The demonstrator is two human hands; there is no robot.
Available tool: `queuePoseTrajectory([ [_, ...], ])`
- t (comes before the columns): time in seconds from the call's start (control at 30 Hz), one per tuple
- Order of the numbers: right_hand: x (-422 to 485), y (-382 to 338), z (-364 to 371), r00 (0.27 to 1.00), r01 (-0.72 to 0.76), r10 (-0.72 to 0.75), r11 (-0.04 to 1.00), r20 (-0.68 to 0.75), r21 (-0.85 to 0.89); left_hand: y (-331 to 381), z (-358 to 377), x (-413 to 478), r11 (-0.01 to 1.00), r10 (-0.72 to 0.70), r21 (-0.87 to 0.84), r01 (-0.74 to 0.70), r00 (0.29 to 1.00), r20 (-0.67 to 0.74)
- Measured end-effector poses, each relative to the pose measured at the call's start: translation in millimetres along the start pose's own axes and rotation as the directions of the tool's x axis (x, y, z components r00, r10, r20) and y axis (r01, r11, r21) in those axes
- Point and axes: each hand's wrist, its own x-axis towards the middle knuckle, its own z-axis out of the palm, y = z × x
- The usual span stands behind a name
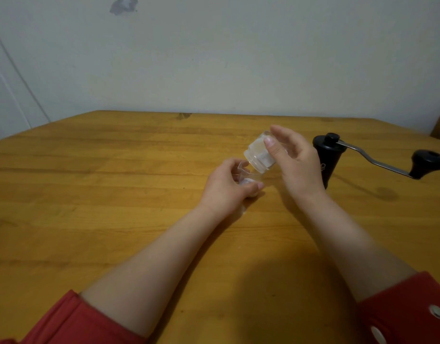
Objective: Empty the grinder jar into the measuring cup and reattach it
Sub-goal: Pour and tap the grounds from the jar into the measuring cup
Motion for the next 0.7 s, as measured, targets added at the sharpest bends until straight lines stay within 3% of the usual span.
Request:
queuePoseTrajectory([
  [0.7,-3.2,-2.8,-3.2,0.994,0.011,-0.025,0.993,0.110,0.121,0.8,-0.9,-0.8,1.000,0.004,0.010,-0.004,1.000,0.011],
])
